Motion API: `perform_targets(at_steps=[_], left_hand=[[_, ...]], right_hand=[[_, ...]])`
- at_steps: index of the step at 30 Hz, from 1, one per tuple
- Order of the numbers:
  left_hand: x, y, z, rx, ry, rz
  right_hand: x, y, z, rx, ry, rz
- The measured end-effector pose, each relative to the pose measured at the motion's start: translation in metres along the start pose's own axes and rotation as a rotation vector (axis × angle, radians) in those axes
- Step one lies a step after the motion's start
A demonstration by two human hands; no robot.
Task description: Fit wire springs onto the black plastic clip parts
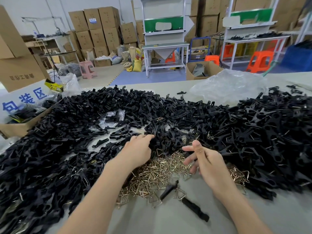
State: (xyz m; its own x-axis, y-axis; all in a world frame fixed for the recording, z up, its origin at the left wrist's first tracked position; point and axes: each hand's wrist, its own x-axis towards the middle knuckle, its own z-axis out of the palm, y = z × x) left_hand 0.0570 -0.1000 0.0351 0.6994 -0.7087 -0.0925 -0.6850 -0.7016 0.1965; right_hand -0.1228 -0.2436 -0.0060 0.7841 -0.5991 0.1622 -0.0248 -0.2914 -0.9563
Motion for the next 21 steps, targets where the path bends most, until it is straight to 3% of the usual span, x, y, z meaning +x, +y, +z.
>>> perform_targets(at_steps=[3,8,16,21], left_hand=[[0.017,-0.002,-0.012,0.025,-0.091,0.042],[0.014,0.001,-0.012,0.165,0.040,0.049],[0.003,-0.014,-0.014,-0.231,0.356,-0.008],[-0.008,-0.011,-0.018,-0.401,0.459,-0.013]], right_hand=[[0.000,0.000,0.000,-0.001,-0.008,0.008],[0.000,-0.001,0.000,-0.001,-0.014,0.009],[-0.001,-0.002,0.000,-0.007,-0.007,0.000],[-0.003,-0.004,0.000,-0.015,-0.001,-0.011]])
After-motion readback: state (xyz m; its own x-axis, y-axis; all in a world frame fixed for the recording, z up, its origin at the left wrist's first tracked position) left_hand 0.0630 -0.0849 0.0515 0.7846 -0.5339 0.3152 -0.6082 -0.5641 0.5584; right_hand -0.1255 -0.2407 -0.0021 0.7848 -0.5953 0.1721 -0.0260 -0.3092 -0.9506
